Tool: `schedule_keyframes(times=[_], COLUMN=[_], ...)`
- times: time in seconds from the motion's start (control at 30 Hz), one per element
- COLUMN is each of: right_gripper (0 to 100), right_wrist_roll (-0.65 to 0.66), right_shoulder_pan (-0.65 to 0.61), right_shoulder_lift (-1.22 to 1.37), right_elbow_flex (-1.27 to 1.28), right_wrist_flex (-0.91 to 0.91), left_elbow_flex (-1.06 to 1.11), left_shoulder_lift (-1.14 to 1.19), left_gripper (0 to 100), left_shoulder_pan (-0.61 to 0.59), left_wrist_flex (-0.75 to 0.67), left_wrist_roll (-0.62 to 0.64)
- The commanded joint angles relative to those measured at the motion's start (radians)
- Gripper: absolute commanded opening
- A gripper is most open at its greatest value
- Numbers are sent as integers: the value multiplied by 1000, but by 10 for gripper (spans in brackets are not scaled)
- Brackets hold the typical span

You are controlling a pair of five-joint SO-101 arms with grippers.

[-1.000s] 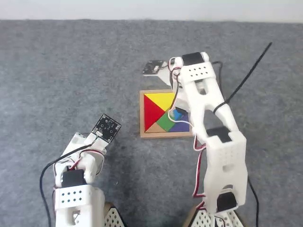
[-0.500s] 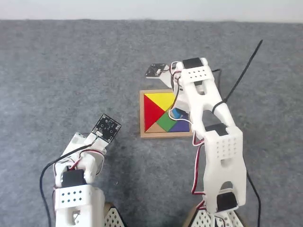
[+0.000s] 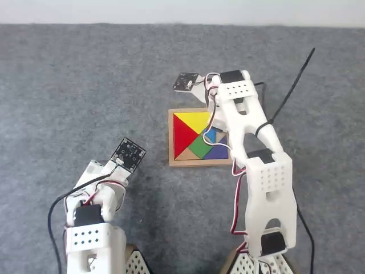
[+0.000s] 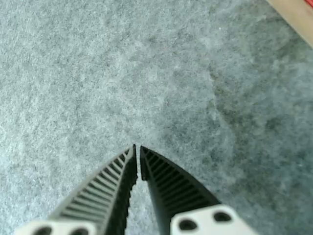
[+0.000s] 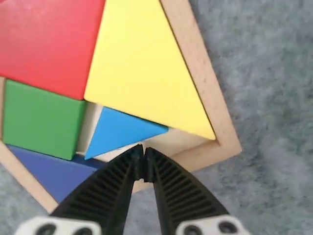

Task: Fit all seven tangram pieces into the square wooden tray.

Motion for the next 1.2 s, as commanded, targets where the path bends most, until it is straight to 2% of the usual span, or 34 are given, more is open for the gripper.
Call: schedule_keyframes(times=[0.0,0.4,0.63,0.93,1.17], right_gripper=[6,6,6,6,6], right_wrist_roll=[6,-38,48,52,51], right_shoulder_pan=[12,-38,-104,-116,-180], right_shoulder_lift=[-84,-2,-5,-36,-50], right_elbow_flex=[-26,-28,-28,-26,-20], right_wrist_flex=[-2,-104,39,110,211], left_elbow_flex=[-4,-4,-4,-4,-4], left_shoulder_lift=[-12,-12,-12,-12,-12], left_gripper=[12,12,12,12,12], left_shoulder_pan=[-3,-3,-3,-5,-5], left_wrist_flex=[-15,-15,-15,-15,-15], left_wrist_roll=[-6,-6,-6,-6,-6])
